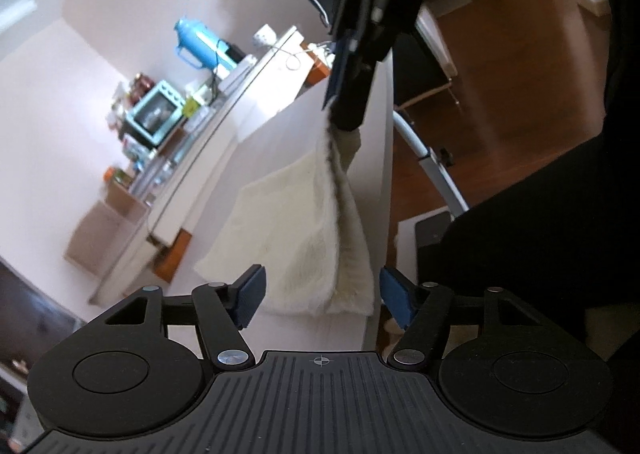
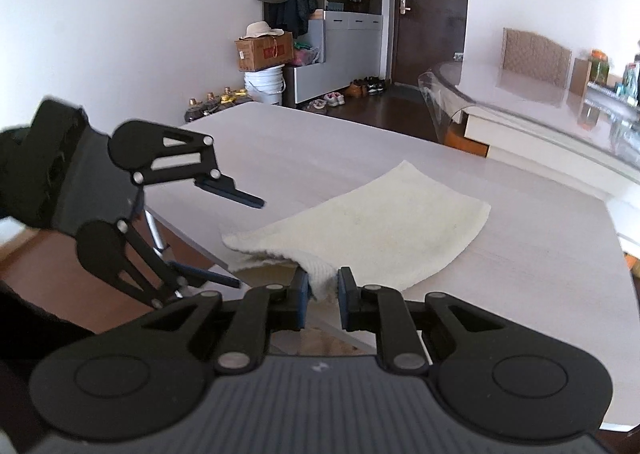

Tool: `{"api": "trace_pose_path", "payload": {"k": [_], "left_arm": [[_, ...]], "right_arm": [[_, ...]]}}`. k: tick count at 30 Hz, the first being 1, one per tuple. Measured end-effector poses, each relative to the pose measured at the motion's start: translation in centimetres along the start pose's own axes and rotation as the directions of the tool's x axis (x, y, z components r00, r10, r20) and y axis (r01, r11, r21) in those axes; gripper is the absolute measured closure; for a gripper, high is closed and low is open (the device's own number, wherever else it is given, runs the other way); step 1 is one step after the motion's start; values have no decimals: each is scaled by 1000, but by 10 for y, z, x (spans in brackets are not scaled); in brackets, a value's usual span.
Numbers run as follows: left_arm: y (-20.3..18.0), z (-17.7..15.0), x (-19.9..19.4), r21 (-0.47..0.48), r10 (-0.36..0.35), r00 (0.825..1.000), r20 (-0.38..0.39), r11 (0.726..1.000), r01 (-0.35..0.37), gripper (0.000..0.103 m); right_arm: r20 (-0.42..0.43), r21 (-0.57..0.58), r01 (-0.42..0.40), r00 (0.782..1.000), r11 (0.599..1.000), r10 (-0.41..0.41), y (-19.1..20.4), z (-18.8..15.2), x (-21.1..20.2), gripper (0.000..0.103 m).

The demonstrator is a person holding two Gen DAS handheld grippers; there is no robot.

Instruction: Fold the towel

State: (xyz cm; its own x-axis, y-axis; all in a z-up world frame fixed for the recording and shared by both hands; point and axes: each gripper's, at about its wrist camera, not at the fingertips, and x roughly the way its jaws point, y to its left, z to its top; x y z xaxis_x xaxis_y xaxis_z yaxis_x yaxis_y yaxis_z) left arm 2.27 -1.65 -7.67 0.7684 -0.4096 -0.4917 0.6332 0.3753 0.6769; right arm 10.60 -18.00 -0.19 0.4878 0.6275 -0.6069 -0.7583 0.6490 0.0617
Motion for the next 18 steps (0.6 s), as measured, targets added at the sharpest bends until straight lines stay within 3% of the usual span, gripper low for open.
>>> {"api": "trace_pose_path", "payload": {"k": [3,4,5,12,15,18], "left_arm": [[1,-1,-1,-13,-25,1000,-1,1000,25,61],[2,-1,-1,-21,-37,999,-2,999,37,80],[4,-1,-2,-33,-49,999,-2,998,49,86],[39,-3,-7,-198,-140,990,3,971,137,93],[57,-2,-6,-279,-168,986,20,946,167,93],[71,1,-4,-321,-179,983,34,930,180,93]], "right_arm": [[-2,-3,2,1000,1000,-2,-2,2,-1,86],[-3,-6,3,1000,1000,-3,-2,3,-1,86],[-7,-12,7,1000,1000,-7,-3,2,-1,86],[-13,-82,33,999,996,-34,4,-6,3,81],[-7,-131,53,999,990,-54,9,-11,1,76],[2,-229,100,995,968,-102,20,-21,0,62]]}}
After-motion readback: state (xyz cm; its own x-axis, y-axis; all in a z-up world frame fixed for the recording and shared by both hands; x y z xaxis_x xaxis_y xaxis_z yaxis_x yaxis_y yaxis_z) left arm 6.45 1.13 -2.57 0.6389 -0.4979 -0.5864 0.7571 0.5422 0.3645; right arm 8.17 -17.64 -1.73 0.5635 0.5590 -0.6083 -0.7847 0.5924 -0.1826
